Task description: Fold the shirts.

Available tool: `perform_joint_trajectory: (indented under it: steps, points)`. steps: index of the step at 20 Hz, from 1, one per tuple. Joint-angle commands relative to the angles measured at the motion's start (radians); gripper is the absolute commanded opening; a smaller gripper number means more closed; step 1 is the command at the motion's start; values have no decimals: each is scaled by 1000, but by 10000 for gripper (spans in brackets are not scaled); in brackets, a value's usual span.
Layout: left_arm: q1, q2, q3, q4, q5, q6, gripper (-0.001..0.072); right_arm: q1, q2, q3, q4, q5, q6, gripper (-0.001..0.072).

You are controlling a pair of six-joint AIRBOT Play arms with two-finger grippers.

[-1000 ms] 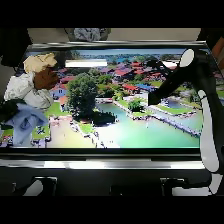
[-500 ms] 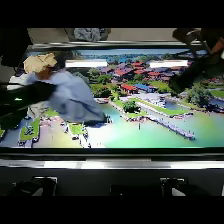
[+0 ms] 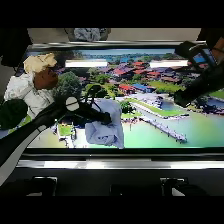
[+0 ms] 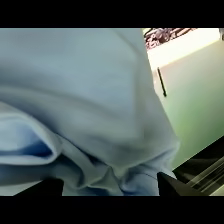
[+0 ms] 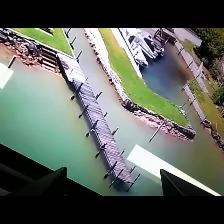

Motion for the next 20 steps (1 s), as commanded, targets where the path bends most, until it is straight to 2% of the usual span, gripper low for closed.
perform_joint_trajectory:
  steps: [1, 3, 4, 7, 9, 10, 12, 14, 17, 18, 19, 20]
  points:
    - [55, -14, 190, 112, -199, 48, 717, 0, -60, -50, 59, -10, -13, 693]
    - [150, 65, 249, 286, -278, 47, 717, 0, -102, -50, 131, -16, -26, 693]
    - [208, 95, 232, 313, -319, 31, 716, 0, -123, -50, 186, -24, -26, 693]
    - [356, 162, -53, 161, -346, 14, 714, 0, -188, -62, 397, -50, -69, 699]
    - [370, 198, -324, 2, -253, 50, 682, 0, -230, -105, 507, -91, -77, 702]
    - [352, 206, -443, -98, -173, 80, 640, 0, -245, -138, 541, -124, -78, 703]
    - [296, 200, -589, -259, -15, 124, 640, 1, -272, -208, 579, -190, -79, 703]
    - [228, 185, -641, -354, 116, 158, 640, 6, -290, -260, 610, -203, -79, 704]
    - [156, 154, -629, -369, 213, 164, 633, 65, -291, -311, 584, -204, -116, 710]
    - [147, 147, -628, -369, 240, 164, 543, 89, -295, -320, 561, -226, -120, 710]
    - [148, 143, -628, -369, 259, 156, 383, 104, -303, -322, 550, -251, -118, 710]
    - [152, 143, -628, -368, 272, 153, 176, 113, -313, -322, 561, -277, -117, 710]
